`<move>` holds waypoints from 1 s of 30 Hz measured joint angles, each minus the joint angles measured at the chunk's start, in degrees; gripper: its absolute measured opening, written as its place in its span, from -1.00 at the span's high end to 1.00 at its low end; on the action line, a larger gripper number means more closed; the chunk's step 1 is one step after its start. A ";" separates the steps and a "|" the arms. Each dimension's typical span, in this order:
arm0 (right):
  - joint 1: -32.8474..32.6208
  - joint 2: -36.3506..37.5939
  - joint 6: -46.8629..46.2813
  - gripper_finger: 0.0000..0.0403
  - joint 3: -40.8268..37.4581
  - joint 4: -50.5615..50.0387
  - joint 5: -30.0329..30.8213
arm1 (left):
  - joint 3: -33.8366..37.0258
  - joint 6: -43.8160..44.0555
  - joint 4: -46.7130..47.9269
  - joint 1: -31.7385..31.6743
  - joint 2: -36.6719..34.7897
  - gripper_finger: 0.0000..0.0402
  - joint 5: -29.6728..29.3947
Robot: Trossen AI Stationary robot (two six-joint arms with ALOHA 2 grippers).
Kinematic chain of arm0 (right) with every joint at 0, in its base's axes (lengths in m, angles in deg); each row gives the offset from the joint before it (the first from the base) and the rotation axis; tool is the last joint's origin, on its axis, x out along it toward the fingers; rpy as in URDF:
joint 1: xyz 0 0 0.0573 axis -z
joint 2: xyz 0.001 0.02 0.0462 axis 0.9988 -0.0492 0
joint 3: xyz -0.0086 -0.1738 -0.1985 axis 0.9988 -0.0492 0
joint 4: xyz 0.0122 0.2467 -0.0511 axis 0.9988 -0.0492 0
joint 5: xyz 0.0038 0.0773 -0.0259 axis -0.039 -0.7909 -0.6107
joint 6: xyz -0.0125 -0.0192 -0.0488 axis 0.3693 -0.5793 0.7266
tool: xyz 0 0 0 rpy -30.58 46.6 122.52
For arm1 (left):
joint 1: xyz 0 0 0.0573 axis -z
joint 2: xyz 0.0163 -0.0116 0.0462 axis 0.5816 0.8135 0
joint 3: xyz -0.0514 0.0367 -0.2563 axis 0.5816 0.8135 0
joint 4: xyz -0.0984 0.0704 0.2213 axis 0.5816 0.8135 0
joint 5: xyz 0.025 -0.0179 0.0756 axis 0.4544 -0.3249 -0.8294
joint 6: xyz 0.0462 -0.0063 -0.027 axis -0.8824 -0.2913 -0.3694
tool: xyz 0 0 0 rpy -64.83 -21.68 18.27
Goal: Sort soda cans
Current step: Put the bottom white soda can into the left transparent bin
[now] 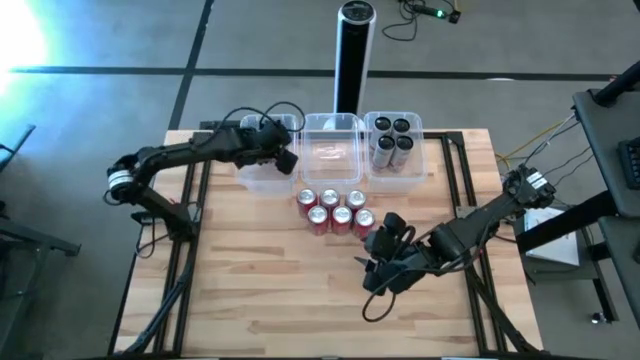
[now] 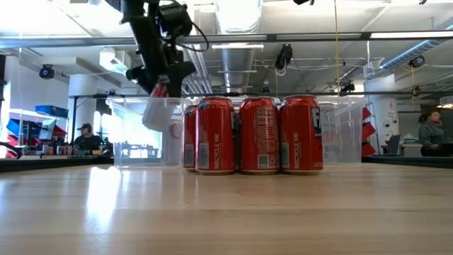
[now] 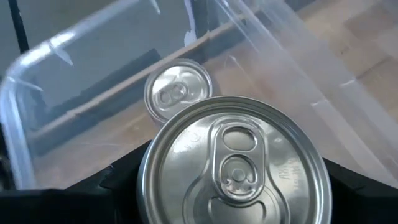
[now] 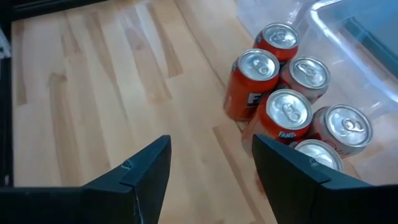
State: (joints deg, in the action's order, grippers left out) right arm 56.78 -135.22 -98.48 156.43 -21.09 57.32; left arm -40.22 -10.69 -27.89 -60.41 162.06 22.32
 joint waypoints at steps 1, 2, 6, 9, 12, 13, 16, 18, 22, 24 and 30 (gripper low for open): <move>-0.14 0.00 0.00 -0.09 0.00 -0.13 -0.05 | 0.99 0.71 -1.10 -0.02 -0.01 -0.41 -0.04; -0.19 0.00 0.00 -0.09 0.00 -0.20 -0.05 | 2.02 1.07 -2.38 -0.02 -0.02 -0.41 -0.03; -0.11 0.00 0.02 -0.10 0.00 -1.01 -0.01 | 5.30 3.00 -6.59 -0.02 -0.02 -0.41 -0.04; -0.11 0.00 0.13 -0.09 0.00 -1.86 0.01 | 7.03 3.29 -9.79 -0.02 0.00 -0.41 -0.12; -0.11 0.00 0.15 -0.09 -0.02 -2.57 0.03 | 8.37 0.69 -10.77 -0.02 0.08 -0.41 -0.13; -0.11 0.00 0.15 -0.10 -0.02 -2.73 0.06 | 8.53 0.11 -10.87 -0.02 0.11 -0.41 -0.13; -0.11 0.00 0.15 -0.09 -0.02 -2.85 0.12 | 8.97 -0.53 -11.74 -0.56 0.23 -0.41 -0.06; -0.11 0.00 0.15 -0.09 -0.02 -2.86 0.14 | 9.33 -0.67 -11.96 -1.11 0.28 -0.41 -0.12; -0.11 0.00 0.13 -0.10 -0.02 -2.85 0.14 | 9.55 -2.69 -13.89 -1.85 0.28 -0.41 -0.20; -0.11 0.00 0.11 -0.10 -0.02 -2.83 0.12 | 9.59 -6.86 -14.14 -1.99 0.28 -0.41 0.06; -0.24 0.00 -2.20 -0.10 -0.02 -3.39 0.06 | 9.62 -15.43 -13.80 -4.18 0.28 -0.41 3.51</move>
State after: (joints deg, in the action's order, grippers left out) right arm 56.55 -135.22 -100.68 156.41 -24.49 57.37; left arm -30.59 -26.12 -41.69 -64.59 162.35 25.83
